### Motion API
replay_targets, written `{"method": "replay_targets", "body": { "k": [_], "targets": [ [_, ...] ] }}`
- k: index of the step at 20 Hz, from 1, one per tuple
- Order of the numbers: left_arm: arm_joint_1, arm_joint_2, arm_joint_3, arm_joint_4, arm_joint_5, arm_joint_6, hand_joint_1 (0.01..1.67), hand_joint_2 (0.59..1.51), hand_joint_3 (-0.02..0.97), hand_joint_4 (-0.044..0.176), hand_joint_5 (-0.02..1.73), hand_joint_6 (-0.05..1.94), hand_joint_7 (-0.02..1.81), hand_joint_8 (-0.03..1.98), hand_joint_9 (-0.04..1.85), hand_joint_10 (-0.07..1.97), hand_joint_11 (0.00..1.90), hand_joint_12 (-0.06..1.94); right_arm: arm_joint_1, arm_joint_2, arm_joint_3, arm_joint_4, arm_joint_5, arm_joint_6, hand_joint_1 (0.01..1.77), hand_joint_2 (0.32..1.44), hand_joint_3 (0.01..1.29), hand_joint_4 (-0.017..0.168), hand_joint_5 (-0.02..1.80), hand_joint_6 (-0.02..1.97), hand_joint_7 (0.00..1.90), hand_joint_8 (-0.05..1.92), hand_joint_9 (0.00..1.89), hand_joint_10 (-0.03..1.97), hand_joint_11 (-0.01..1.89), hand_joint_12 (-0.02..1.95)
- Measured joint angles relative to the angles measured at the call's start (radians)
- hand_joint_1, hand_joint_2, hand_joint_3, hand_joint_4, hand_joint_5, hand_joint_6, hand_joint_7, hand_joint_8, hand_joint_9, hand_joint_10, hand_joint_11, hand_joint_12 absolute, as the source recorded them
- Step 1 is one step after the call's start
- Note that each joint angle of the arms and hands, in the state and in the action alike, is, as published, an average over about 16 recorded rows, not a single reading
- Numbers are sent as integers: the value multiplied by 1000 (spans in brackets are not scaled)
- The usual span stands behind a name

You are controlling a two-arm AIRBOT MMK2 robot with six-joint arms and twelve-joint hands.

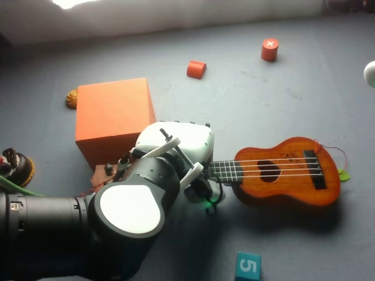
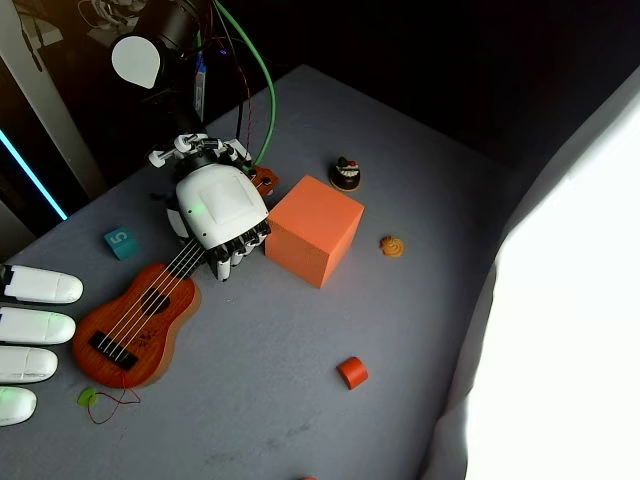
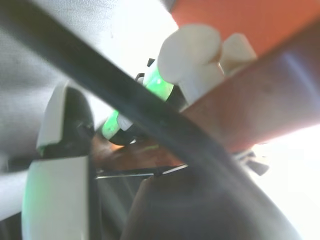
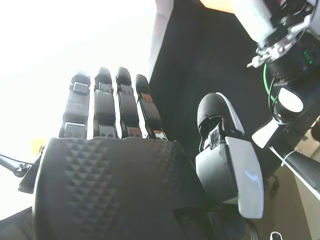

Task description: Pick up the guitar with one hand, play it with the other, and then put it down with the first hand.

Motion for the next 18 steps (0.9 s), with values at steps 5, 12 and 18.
{"method": "replay_targets", "body": {
  "k": [5,12,18],
  "targets": [
    [13,-9,8,25,-1,-14,642,1103,1,3,762,1530,905,1649,967,1751,957,1842,-3,0,-2,-2,1,0,88,1322,19,-6,67,183,143,3,84,13,23,75],
    [21,-11,12,46,-7,-22,359,1089,10,36,359,715,478,838,512,969,397,1305,-6,1,-5,-6,2,1,95,1322,18,-6,68,167,140,2,80,13,23,67],
    [12,-3,14,51,-25,-17,186,1066,15,66,135,132,207,195,206,285,99,594,-8,2,-6,-8,2,1,93,1322,18,-6,64,162,127,2,75,13,23,20]
  ]
}}
